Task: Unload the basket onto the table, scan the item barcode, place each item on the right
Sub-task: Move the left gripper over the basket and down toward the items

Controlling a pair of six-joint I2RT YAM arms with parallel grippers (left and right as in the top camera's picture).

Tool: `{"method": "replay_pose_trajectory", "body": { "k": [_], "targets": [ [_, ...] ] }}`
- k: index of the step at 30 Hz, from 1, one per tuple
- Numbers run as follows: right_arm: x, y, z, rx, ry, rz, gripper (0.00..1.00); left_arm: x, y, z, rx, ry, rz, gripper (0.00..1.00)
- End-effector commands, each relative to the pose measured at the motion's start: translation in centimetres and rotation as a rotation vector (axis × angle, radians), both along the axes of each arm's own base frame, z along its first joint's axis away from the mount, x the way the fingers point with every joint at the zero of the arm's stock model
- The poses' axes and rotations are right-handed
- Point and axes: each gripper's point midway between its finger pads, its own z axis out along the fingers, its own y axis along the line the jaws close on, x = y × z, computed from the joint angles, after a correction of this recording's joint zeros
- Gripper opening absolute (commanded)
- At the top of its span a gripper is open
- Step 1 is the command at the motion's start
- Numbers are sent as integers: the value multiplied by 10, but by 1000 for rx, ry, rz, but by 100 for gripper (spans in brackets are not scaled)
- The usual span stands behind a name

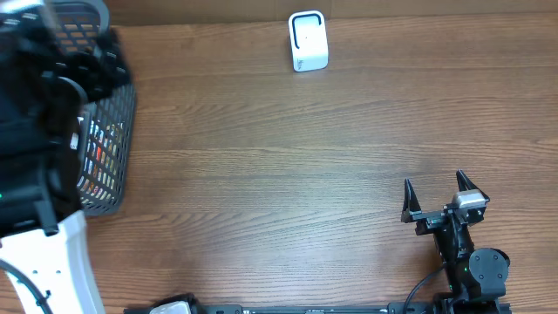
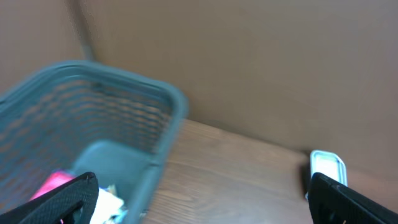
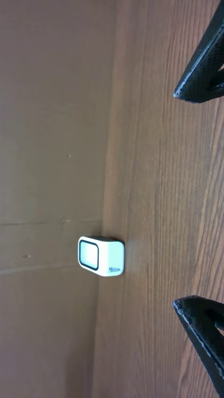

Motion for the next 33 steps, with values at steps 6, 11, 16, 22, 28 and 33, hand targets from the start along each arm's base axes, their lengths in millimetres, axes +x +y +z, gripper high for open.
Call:
{"method": "replay_pose_trajectory", "body": {
  "k": [6, 11, 16, 22, 28, 33],
  "targets": [
    [0, 2, -2, -4, -5, 10, 100, -34, 107, 0, -139, -8, 353, 100],
    [0, 2, -2, -4, -5, 10, 100, -34, 140, -28, -186, 61, 380, 100],
    [0, 2, -2, -4, -5, 10, 100, -18, 161, -78, -165, 235, 336, 100],
    [0, 2, -2, -4, -5, 10, 100, -8, 179, -155, -60, 548, 208, 100],
    [0, 2, -2, -4, -5, 10, 100, -4, 167, -191, -76, 664, 66, 100],
    [0, 2, -2, -4, -5, 10, 100, 1, 162, -216, -65, 736, -24, 100]
  ]
}}
